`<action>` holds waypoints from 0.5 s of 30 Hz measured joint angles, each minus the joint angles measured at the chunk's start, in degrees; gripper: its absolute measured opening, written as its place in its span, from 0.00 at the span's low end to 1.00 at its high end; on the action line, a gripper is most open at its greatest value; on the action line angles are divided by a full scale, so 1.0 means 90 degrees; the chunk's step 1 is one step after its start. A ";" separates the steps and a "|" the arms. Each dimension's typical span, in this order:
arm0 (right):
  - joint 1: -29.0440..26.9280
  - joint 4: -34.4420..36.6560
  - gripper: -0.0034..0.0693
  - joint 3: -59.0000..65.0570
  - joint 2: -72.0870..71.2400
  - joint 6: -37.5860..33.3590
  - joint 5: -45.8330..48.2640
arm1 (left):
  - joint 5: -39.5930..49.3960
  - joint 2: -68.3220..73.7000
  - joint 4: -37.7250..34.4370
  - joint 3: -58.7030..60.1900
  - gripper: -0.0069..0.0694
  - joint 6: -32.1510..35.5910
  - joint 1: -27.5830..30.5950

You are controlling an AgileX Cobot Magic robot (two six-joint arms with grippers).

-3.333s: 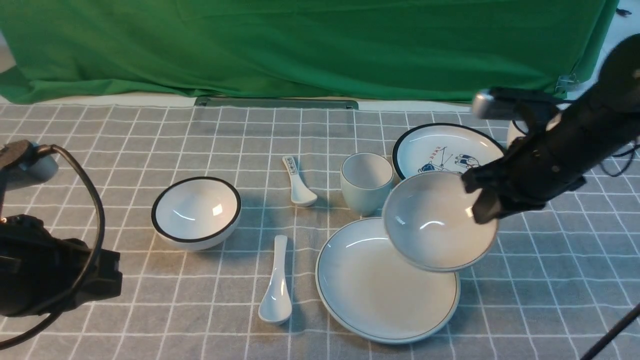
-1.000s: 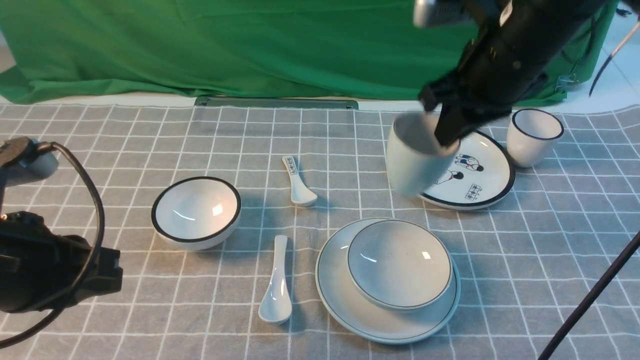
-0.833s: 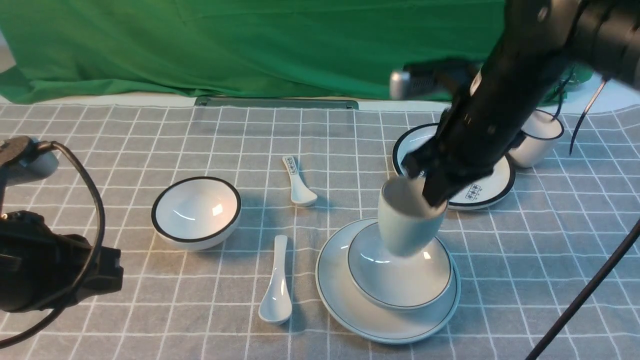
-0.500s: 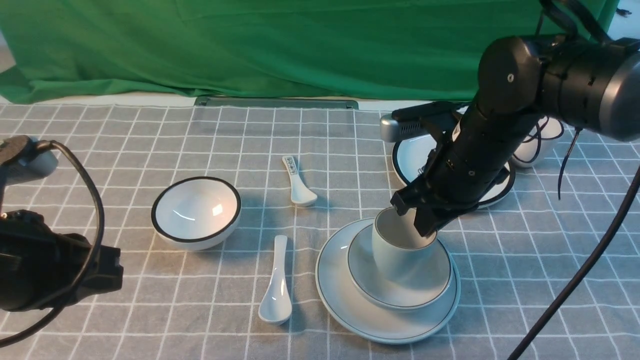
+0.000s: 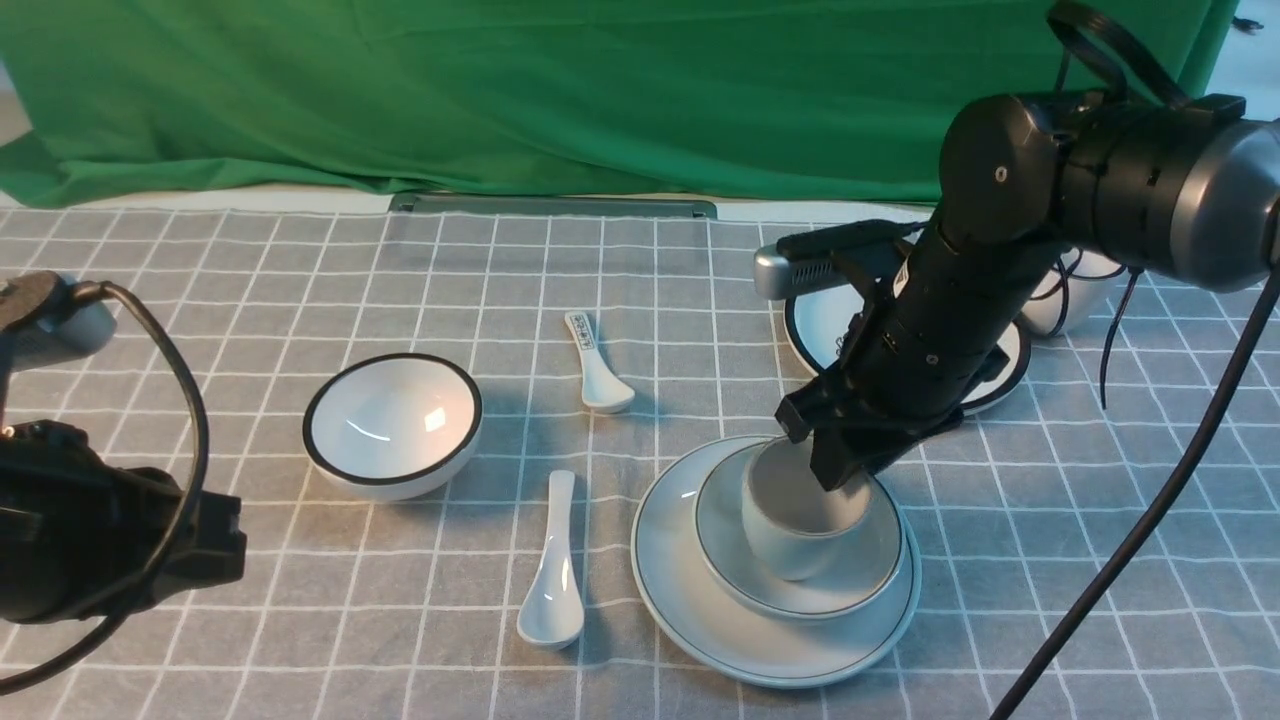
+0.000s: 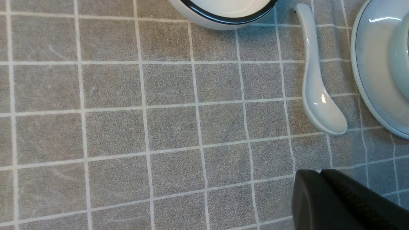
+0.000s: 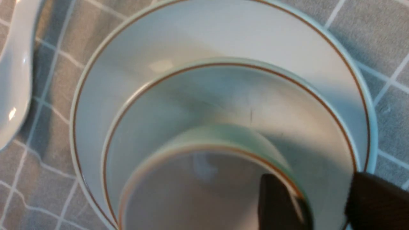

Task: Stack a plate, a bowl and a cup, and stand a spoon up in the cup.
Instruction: Use the right arm to put the blue teacup into the blue rice bowl in the middle, then use the left arm to grab a blue soup spoon

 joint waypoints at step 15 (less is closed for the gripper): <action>0.0000 -0.1047 0.20 0.0043 -0.3168 -0.0084 0.1222 | -0.0077 0.1702 0.0843 -0.1444 0.09 -0.1479 -0.1874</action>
